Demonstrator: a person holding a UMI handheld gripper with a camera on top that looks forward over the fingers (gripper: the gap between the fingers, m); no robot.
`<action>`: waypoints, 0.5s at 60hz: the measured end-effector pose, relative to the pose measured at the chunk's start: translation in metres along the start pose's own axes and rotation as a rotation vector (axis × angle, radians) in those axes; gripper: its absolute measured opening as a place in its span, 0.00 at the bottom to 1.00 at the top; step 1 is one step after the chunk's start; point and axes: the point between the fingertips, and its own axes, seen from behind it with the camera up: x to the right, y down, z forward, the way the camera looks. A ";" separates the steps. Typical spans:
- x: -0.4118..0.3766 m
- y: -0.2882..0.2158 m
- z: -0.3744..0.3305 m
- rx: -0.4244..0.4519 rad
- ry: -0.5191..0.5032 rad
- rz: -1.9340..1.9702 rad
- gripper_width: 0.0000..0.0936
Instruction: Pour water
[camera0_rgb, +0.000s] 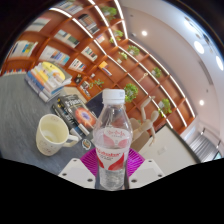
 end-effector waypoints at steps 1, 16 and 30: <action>-0.002 0.002 0.000 0.001 -0.014 0.040 0.38; -0.012 0.032 0.018 0.063 -0.113 0.535 0.38; -0.031 0.051 0.040 0.085 -0.155 0.745 0.38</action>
